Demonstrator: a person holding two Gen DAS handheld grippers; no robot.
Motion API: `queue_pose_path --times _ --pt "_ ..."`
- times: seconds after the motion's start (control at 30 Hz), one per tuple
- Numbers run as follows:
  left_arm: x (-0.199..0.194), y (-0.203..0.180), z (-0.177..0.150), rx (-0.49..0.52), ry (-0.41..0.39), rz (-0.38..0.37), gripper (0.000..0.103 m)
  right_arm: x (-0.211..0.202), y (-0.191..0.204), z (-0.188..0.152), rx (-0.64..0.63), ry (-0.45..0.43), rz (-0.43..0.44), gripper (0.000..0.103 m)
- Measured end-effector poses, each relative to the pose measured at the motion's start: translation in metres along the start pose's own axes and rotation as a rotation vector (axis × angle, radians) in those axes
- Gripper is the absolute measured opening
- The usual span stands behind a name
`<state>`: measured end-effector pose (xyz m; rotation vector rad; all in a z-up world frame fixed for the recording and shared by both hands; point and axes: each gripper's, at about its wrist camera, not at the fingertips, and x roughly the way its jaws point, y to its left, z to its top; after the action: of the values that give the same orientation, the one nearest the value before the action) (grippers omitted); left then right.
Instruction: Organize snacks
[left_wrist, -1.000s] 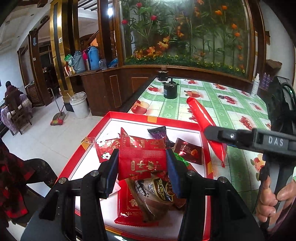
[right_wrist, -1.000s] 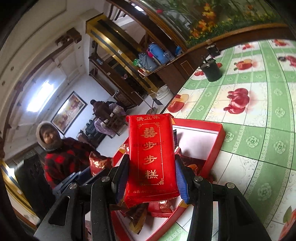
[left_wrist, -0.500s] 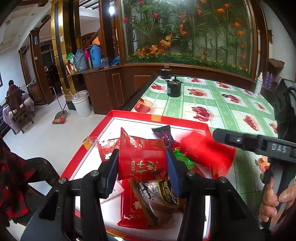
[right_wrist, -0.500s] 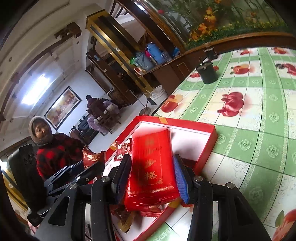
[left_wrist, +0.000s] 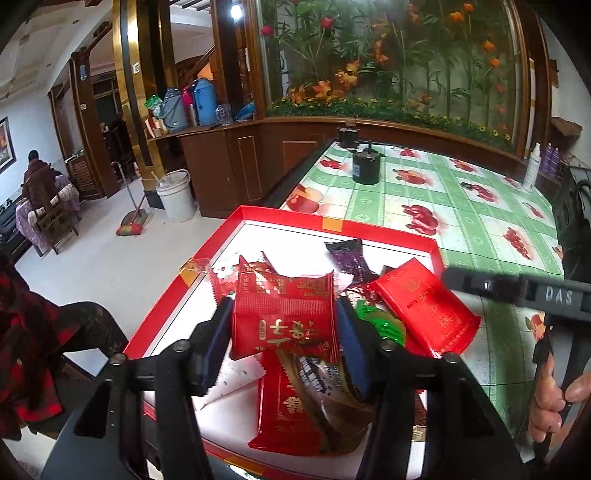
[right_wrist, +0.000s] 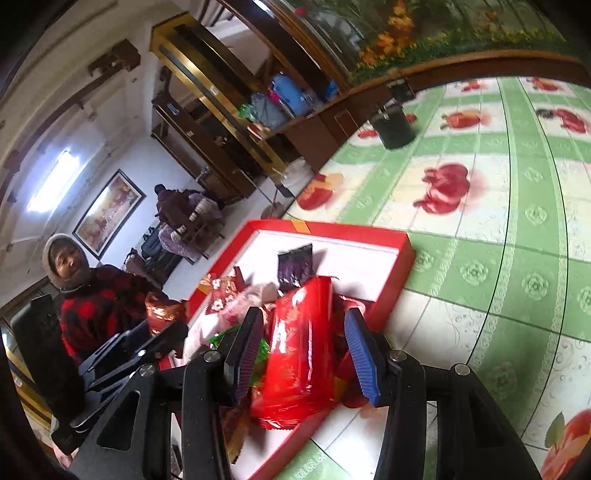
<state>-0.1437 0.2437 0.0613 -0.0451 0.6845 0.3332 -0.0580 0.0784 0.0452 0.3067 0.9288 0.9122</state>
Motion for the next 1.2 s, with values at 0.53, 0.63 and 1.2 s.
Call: queue_pose_path --times 0.53,0.63,1.2 --pt "-0.022 -0.011 0.001 0.011 -0.041 0.038 0.078 -0.015 0.005 -0.005 -0.098 -0.06 -0.078 0.055" --pt "-0.034 -0.013 -0.002 0.017 -0.078 0.055 0.085 -0.024 0.017 -0.009 -0.165 -0.12 -0.153 0.056" --pt "-0.078 0.015 -0.015 -0.007 -0.176 0.061 0.085 -0.092 0.101 -0.078 -0.312 -0.444 -0.206 0.09"
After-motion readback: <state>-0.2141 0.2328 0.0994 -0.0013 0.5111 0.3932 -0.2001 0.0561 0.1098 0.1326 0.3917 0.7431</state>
